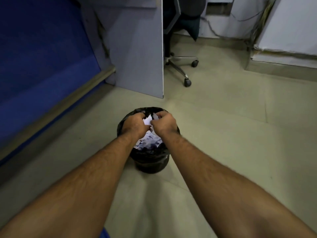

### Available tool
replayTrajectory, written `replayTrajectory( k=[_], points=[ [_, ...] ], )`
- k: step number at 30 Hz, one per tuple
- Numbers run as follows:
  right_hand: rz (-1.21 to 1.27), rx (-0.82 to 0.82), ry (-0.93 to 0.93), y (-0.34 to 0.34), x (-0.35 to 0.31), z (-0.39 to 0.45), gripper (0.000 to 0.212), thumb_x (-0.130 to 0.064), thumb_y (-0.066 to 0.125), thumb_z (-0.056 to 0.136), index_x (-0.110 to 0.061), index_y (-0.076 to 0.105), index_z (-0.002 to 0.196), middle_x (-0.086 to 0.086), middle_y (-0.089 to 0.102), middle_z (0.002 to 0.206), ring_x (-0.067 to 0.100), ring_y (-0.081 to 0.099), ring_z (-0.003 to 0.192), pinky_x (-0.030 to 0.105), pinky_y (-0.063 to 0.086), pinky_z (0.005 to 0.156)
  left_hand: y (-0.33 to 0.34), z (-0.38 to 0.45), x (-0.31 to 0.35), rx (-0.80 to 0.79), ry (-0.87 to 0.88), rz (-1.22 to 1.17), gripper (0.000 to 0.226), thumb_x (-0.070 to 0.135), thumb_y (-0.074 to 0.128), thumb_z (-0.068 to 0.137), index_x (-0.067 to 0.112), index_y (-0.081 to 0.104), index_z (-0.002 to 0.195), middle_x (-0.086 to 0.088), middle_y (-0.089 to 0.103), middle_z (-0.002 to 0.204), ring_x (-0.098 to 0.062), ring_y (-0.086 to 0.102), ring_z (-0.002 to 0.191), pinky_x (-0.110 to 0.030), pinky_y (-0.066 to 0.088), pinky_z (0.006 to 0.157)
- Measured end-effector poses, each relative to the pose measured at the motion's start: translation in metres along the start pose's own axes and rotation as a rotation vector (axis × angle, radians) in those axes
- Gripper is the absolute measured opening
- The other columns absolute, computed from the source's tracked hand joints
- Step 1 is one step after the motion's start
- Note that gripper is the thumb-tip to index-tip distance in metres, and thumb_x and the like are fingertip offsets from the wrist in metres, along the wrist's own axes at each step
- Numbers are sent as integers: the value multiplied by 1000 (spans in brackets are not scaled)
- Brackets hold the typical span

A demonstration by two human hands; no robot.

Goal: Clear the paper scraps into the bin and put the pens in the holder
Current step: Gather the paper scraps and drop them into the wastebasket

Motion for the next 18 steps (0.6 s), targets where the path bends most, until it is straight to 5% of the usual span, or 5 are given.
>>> replayTrajectory(
  k=[4, 8, 18],
  points=[
    [-99, -39, 19, 7, 2, 0, 42, -21, 60, 93, -15, 59, 134, 8, 65, 131, 27, 59, 120, 28, 45, 97, 0, 12, -11, 56, -77, -60, 22, 22, 56, 91, 21, 65, 111, -9, 68, 113, -25, 55, 82, -30, 43, 69],
    [-168, -75, 1, 7, 5, 2, 48, -15, 51, 92, -22, 56, 140, 5, 58, 141, 27, 54, 128, 30, 42, 105, -2, 10, -3, 91, -28, -2, 34, 8, 47, 91, 21, 64, 117, -8, 66, 116, -26, 56, 88, -28, 40, 72],
    [-101, 254, -37, -67, 30, -5, 23, -23, 57, 86, -25, 74, 101, 0, 76, 97, 23, 69, 92, 31, 55, 83, 25, -8, 79, 6, 152, -142, 26, 11, 56, 85, 20, 74, 101, -5, 72, 105, -26, 67, 97, -31, 56, 82]
  ],
)
Point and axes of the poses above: each hand's wrist, its own z-axis towards the middle knuckle, its own y-axis out of the palm, x = y × z, the point moved 3 cm from there along z, towards the middle knuckle
